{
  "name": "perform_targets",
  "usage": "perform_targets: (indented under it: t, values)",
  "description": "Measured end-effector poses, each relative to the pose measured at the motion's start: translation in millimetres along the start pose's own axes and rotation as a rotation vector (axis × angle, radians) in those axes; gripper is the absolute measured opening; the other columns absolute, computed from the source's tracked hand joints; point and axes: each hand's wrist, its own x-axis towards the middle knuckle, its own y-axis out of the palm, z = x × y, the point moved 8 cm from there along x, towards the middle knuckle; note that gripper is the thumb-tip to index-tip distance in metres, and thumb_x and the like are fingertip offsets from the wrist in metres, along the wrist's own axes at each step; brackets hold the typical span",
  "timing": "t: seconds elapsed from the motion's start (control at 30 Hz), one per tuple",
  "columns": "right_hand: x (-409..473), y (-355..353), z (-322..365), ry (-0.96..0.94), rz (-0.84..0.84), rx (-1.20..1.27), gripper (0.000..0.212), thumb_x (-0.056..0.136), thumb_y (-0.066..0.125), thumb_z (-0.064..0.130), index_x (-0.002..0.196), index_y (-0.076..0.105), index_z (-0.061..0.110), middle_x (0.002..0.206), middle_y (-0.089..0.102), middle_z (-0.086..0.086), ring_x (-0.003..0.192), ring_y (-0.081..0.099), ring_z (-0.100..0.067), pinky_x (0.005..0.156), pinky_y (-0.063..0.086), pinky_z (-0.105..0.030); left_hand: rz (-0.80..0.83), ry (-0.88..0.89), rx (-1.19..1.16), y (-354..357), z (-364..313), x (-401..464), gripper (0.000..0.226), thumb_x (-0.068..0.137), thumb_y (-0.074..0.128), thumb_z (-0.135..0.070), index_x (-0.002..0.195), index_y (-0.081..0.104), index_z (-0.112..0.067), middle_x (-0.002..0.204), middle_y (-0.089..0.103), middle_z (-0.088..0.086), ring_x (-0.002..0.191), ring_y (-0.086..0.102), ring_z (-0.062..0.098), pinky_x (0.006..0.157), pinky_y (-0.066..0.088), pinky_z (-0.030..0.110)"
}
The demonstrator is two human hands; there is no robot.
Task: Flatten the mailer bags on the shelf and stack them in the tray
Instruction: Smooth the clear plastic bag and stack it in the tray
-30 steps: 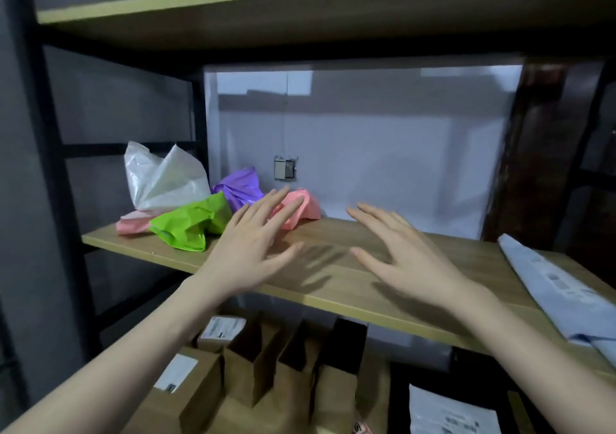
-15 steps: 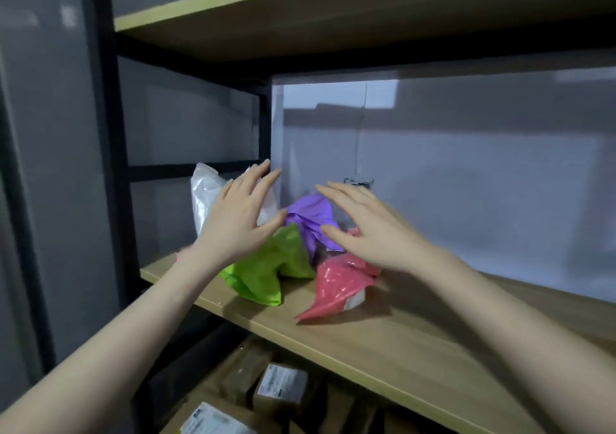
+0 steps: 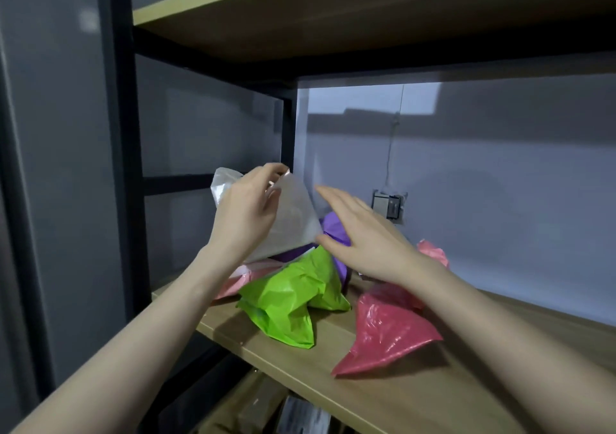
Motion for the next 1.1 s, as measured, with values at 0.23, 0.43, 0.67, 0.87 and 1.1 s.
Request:
perform_targets:
  t: [0.23,0.43,0.67,0.87,1.1]
  values:
    - [-18.2,-48.6,-18.3,0.092,-0.252,0.056,0.083,0.085,0.058,0.048,0.149,0.014,0.017,0.147,0.026,-0.001,0.135,0.029,-0.021,0.109,0.033,-0.042,-0.092,0.108,-0.191,-2.3,-73.6,17.3,0.017,0.082,0.065,-0.007,0.096,0.056,-0.011,0.089,0.058,-0.011,0.080,0.053,0.002,0.067,0.047,0.028]
    - [-66.6,-113.1,-41.9,0.215,-0.399,-0.019,0.075,0.078,0.065,0.050,0.140,0.033,0.021,0.131,0.037,-0.002,0.125,0.032,-0.020,0.100,0.036,-0.042,-0.073,0.208,-0.400,12.5,-154.5,12.9,0.023,0.077,0.065,0.001,0.090,0.050,-0.010,0.083,0.055,-0.005,0.074,0.051,-0.004,0.063,0.038,0.009]
    - [-163.3,-185.5,-82.7,0.341,-0.564,-0.098,0.023,0.080,0.069,0.029,0.090,0.053,0.017,0.101,0.038,0.003,0.100,0.041,-0.021,0.085,0.042,-0.039,0.000,0.280,-0.655,31.7,-254.9,-14.0,0.027,0.087,0.065,-0.016,0.110,0.054,-0.009,0.096,0.059,-0.006,0.091,0.057,0.003,0.084,0.047,0.016]
    - [-260.1,-238.3,-118.1,0.544,-0.650,0.022,0.025,0.080,0.069,0.030,0.082,0.055,0.010,0.092,0.043,0.002,0.089,0.047,-0.016,0.072,0.033,-0.012,-0.087,0.132,-0.671,43.3,-293.9,-32.2,0.038,0.096,0.041,-0.026,0.131,0.045,-0.010,0.126,0.044,-0.004,0.120,0.042,0.006,0.102,0.033,0.018]
    - [-339.0,-274.4,-118.6,0.638,-0.773,0.091,0.031,0.078,0.072,0.026,0.098,0.052,0.014,0.098,0.055,0.006,0.095,0.052,-0.013,0.083,0.039,-0.022,0.451,-0.187,-0.977,118.6,-339.2,-83.8,0.046,0.086,0.048,-0.055,0.089,0.059,-0.010,0.090,0.064,0.012,0.082,0.054,0.010,0.080,0.043,0.033]
